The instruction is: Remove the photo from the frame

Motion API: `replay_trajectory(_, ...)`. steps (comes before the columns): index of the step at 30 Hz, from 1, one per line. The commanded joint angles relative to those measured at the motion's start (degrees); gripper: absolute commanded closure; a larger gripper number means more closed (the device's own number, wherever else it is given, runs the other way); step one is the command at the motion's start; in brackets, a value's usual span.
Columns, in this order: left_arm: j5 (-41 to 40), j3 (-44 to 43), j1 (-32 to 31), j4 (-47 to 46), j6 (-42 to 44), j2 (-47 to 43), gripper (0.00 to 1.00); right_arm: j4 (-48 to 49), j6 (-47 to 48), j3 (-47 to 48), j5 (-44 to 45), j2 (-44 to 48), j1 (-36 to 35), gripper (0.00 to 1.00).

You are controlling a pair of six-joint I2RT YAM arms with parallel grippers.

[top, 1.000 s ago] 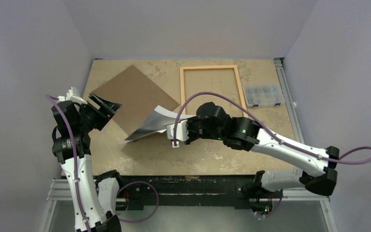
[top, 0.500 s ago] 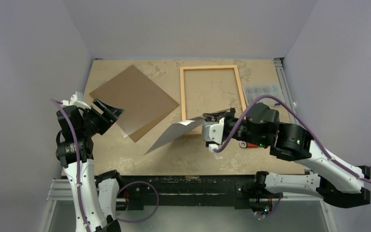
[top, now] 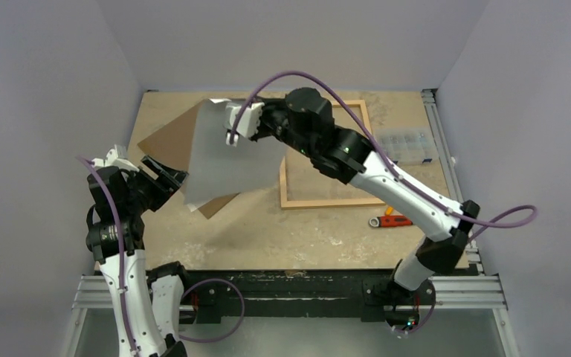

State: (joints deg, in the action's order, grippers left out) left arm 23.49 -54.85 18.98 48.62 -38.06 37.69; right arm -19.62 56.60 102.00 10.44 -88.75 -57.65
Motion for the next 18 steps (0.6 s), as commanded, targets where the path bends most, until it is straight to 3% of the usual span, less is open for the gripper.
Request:
replay_trajectory(1,-0.85,0.10,-0.29,-0.29,1.05,-0.69,0.32,6.54,4.41,13.79,-3.37,-7.41,2.29,1.00)
replay_trajectory(9,-1.59,0.34,-0.94,-0.01,2.11,-0.56,0.33,4.18,10.15,34.55,-7.28,-22.80,2.81,1.00)
replay_trajectory(14,-6.59,-0.18,-1.05,1.05,3.53,-0.43,0.33,7.39,9.14,23.41,-7.21,-21.37,2.77,1.00)
replay_trajectory(18,-9.02,-0.91,-1.05,2.00,2.59,-0.32,0.34,17.47,10.12,3.17,-11.32,-15.83,2.72,1.00)
